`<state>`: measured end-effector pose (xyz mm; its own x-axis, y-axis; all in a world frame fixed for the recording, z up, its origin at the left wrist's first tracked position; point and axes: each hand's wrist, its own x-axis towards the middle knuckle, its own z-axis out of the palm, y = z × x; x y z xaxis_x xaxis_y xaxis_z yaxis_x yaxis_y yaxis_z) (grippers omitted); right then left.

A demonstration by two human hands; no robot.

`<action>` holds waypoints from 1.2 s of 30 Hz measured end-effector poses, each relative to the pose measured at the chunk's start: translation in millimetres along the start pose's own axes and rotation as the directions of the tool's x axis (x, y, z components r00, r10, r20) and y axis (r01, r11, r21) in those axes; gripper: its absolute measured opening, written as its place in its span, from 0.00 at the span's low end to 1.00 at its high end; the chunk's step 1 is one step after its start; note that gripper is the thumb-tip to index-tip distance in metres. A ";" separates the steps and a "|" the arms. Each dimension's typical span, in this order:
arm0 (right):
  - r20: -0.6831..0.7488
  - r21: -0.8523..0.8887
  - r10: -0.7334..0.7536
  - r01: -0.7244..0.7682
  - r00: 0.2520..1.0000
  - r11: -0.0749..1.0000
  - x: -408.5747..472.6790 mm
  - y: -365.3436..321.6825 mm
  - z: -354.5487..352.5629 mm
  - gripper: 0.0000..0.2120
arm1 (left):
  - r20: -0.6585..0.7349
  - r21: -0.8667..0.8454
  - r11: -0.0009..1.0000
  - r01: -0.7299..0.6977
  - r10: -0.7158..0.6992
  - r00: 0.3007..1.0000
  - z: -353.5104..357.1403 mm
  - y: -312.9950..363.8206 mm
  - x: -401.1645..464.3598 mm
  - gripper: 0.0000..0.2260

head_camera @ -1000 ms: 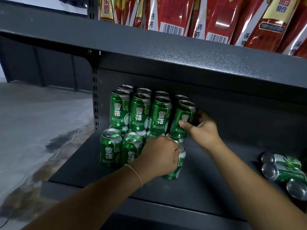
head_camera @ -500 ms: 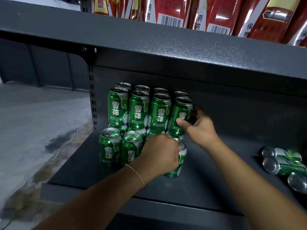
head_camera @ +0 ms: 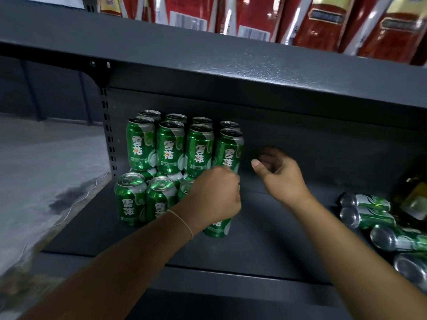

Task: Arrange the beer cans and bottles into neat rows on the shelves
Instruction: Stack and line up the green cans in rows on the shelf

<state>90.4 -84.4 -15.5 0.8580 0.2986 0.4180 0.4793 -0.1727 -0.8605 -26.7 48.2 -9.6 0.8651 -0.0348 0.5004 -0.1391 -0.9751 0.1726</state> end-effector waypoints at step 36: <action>-0.325 -0.388 0.502 -0.597 0.801 0.702 -125.3 133.2 -345.2 0.16 | 0.514 -0.391 0.918 0.065 0.159 0.843 193.4 287.2 95.7 0.25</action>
<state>110.6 -468.8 -81.9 0.9883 -0.1527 -0.0024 -0.1044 -0.6637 -0.7407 109.4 -277.5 -76.2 0.9547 -0.2972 0.0134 -0.2602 -0.8121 0.5223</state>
